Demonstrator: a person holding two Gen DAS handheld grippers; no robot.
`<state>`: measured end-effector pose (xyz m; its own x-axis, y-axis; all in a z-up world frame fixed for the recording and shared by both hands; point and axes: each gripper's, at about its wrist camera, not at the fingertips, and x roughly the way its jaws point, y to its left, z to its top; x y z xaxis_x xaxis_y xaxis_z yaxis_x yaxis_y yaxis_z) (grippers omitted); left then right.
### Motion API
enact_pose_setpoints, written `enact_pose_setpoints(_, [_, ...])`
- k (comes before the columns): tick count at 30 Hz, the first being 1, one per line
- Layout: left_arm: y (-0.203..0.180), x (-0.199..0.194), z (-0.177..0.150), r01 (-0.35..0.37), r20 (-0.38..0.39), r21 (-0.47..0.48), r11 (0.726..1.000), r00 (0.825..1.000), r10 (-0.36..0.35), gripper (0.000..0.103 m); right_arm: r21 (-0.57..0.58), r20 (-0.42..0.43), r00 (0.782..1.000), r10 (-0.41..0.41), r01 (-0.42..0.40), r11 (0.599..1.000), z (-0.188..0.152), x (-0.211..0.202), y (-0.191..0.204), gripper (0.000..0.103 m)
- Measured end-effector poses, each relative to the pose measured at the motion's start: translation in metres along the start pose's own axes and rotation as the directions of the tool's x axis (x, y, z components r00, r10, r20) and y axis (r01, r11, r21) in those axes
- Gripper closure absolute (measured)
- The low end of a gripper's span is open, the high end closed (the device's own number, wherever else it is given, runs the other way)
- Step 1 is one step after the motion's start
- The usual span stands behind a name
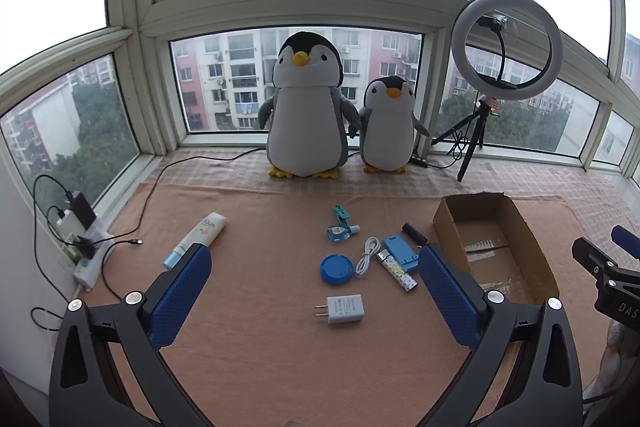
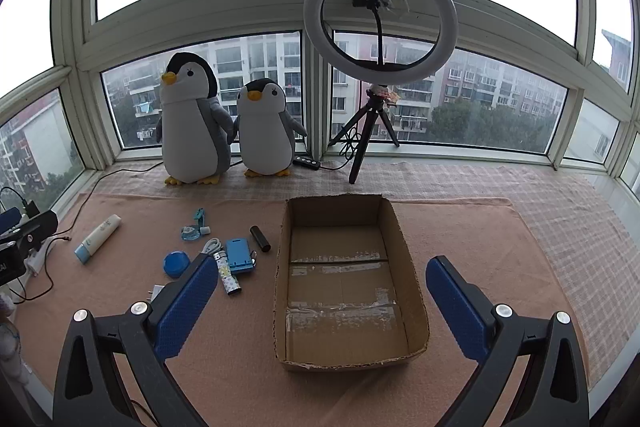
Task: Organize rigid objects
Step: 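Move the left gripper toward the white wall charger on the mat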
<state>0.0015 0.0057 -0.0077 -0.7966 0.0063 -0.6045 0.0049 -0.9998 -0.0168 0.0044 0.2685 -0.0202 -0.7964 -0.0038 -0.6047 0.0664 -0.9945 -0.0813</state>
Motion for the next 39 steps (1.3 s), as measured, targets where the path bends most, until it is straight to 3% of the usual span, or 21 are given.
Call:
enact_pose_setpoints(28, [-0.001,0.004,-0.002,-0.001,-0.009,0.000,1.000,1.000,0.001,0.000,-0.018,-0.017,1.000,0.006,-0.006,1.000,-0.001,0.005,0.001,0.001])
enact_pose_setpoints(39, [-0.001,0.019,-0.004,-0.006,-0.049,0.005,1.000,0.999,0.006,0.000,-0.015,-0.041,0.999,-0.001,0.001,1.000,-0.004,0.013,-0.004,0.001])
